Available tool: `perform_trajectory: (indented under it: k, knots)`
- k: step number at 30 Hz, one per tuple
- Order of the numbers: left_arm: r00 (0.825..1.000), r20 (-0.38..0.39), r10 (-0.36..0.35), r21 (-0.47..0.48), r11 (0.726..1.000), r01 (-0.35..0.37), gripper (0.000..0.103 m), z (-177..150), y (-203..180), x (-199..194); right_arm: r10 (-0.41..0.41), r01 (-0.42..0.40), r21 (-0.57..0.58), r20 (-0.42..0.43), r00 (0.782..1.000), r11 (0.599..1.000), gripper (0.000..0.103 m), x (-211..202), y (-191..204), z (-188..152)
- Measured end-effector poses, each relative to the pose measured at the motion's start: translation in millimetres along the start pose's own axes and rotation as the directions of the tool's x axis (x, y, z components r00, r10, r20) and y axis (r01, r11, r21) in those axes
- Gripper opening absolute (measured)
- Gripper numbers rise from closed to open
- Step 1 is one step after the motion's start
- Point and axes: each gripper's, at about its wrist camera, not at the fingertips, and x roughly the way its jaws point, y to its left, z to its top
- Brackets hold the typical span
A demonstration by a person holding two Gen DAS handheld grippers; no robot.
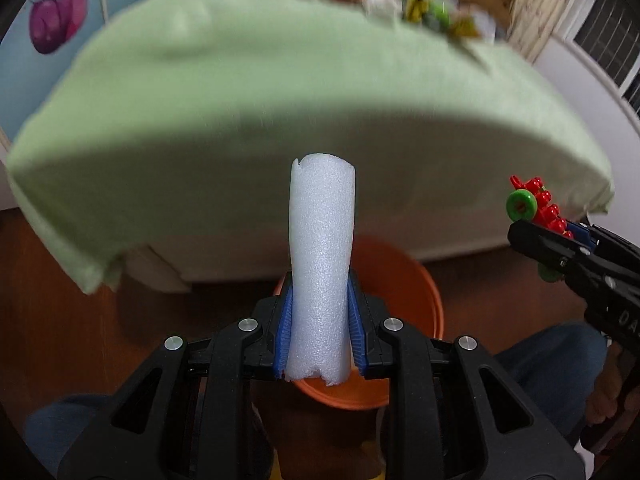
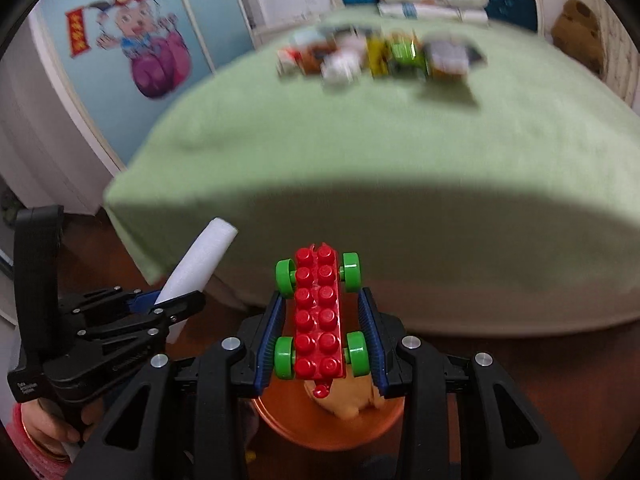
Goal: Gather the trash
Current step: 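Grasp the white foam tube with the left gripper while the right gripper carries the car to the bucket, then open both grippers over the orange bucket, dropping the foam tube and car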
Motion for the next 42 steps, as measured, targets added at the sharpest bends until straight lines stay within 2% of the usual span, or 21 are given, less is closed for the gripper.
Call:
perform_trajectory:
  k: [4,7,10,17,19,20,21,22,23,24,35,42]
  knots:
    - [0.995,-0.099,-0.005,-0.022,1.0,0.003,0.024,-8.7,-2.4,42.3,-0.044,0.044,0.004,-0.092,0.995,0.999,0.037,35.3,-0.4,-26.3]
    - [0.986,-0.167,0.018,-0.028,0.999,-0.023,0.024,-16.8,-4.5,71.4,-0.082,0.082,-0.008,-0.153,0.985,0.997,0.037,59.3,-0.6,-41.9]
    - [0.979,-0.2,0.039,-0.022,0.999,-0.045,0.024,-25.7,-2.9,80.9,-0.122,0.123,-0.004,-0.204,0.971,0.992,0.037,81.0,-5.3,-53.7]
    - [0.969,-0.241,0.06,0.023,0.998,-0.056,0.028,-30.9,-17.1,96.0,-0.149,0.152,-0.011,-0.279,0.949,0.988,0.038,111.5,-11.0,-65.5]
    - [0.963,-0.262,0.064,0.037,0.998,-0.056,0.033,-29.6,-19.8,102.6,-0.149,0.154,-0.008,-0.29,0.945,0.988,0.04,116.5,-11.9,-69.3]
    - [0.961,-0.268,0.072,0.042,0.997,-0.063,0.043,-26.9,-17.7,99.7,-0.15,0.155,-0.009,-0.294,0.944,0.988,0.054,118.6,-12.3,-71.1]
    - [0.959,-0.267,0.096,0.049,0.995,-0.086,0.053,-26.3,-17.5,100.6,-0.155,0.159,-0.013,-0.295,0.943,0.987,0.061,119.2,-11.7,-72.2]
    - [0.958,-0.266,0.104,0.049,0.994,-0.095,0.059,-25.3,-16.6,101.2,-0.177,0.178,-0.024,-0.288,0.941,0.984,0.062,119.4,-11.3,-72.3]
    - [0.958,-0.269,0.099,0.04,0.995,-0.091,0.073,-23.7,-15.9,102.0,-0.18,0.178,-0.034,-0.286,0.941,0.983,0.065,119.5,-12.4,-70.7]
    - [0.958,-0.269,0.094,0.032,0.996,-0.089,0.077,-21.5,-15.6,103.4,-0.18,0.177,-0.038,-0.286,0.941,0.984,0.067,119.9,-12.6,-71.1]
    - [0.959,-0.245,0.145,0.051,0.989,-0.137,0.077,-18.2,-13.4,100.9,-0.193,0.195,-0.024,-0.287,0.938,0.981,0.068,123.3,-20.1,-73.5]
    - [0.957,-0.242,0.161,0.06,0.987,-0.151,0.077,-19.1,-12.2,98.8,-0.192,0.199,-0.003,-0.276,0.942,0.98,0.068,109.2,-23.3,-71.7]
